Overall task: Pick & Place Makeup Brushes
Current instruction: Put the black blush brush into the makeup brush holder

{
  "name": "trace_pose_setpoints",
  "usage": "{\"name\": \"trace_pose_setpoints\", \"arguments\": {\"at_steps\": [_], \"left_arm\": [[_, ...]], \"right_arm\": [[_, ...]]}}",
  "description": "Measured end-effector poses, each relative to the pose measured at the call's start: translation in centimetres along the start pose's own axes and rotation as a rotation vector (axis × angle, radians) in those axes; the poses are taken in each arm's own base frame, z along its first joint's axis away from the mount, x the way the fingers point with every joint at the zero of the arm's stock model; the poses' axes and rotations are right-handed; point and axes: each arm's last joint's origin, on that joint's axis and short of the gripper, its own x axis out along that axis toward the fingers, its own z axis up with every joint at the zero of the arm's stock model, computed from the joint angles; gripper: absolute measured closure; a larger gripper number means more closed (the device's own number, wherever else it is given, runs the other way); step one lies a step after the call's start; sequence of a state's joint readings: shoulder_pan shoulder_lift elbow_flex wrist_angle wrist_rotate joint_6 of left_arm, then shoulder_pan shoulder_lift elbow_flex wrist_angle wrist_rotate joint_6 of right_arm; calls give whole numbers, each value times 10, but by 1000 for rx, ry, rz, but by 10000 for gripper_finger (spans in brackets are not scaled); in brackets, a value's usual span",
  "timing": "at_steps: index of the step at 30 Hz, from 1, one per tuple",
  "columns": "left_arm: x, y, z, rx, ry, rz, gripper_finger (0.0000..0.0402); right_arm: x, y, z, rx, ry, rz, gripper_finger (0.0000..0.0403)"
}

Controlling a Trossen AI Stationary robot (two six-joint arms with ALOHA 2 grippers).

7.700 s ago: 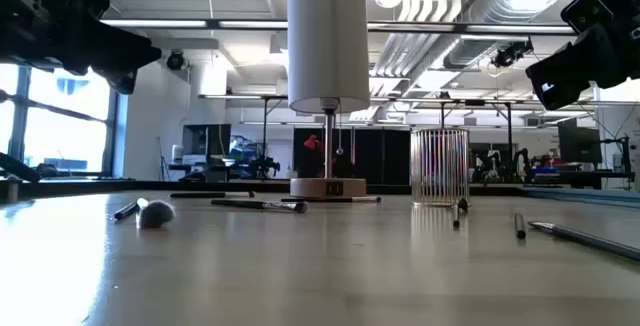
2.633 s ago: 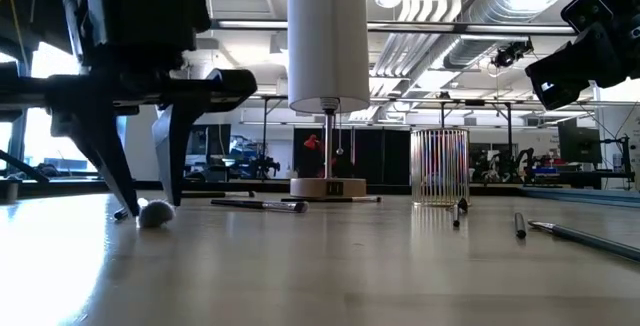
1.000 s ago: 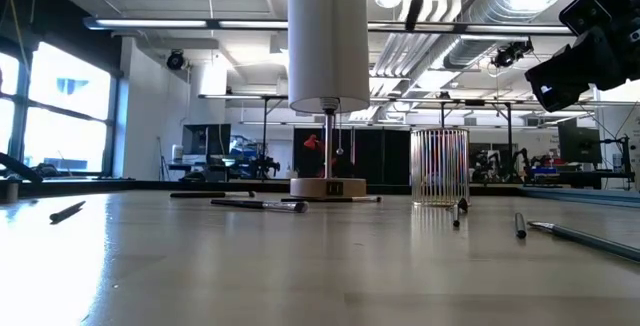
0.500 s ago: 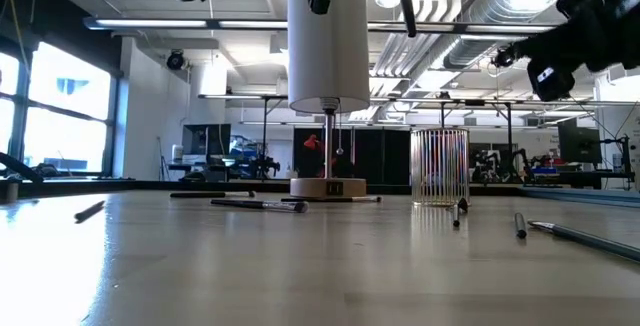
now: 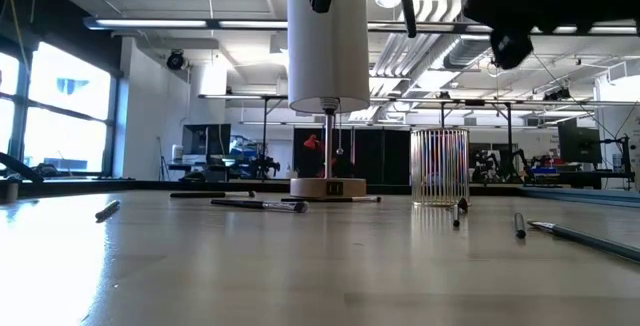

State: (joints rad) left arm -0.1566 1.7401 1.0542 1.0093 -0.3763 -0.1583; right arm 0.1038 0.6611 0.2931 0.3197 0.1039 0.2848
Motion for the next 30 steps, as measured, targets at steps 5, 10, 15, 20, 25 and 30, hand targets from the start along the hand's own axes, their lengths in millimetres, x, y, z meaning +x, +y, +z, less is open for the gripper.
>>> {"name": "trace_pose_setpoints", "arguments": {"at_steps": [5, 10, 15, 20, 25, 30], "left_arm": [[0, -1, 0, 1, 6, -20, 394], [0, -1, -1, 1, 8, -25, 393], [0, -2, -1, -2, 13, -54, 393], [0, -2, -1, -2, 14, -60, 392], [0, -3, -1, -6, 21, -85, 392], [0, -2, -3, -12, 46, -93, 367]], "right_arm": [[35, 13, 29, -73, 27, -11, 286], [61, 22, 47, -116, 79, 11, 230], [78, 27, 56, -120, 104, 5, 202], [89, 29, 59, -121, 130, 9, 234], [91, 29, 57, -125, 146, 25, 356], [90, 29, 55, -142, 168, 21, 362]]}}
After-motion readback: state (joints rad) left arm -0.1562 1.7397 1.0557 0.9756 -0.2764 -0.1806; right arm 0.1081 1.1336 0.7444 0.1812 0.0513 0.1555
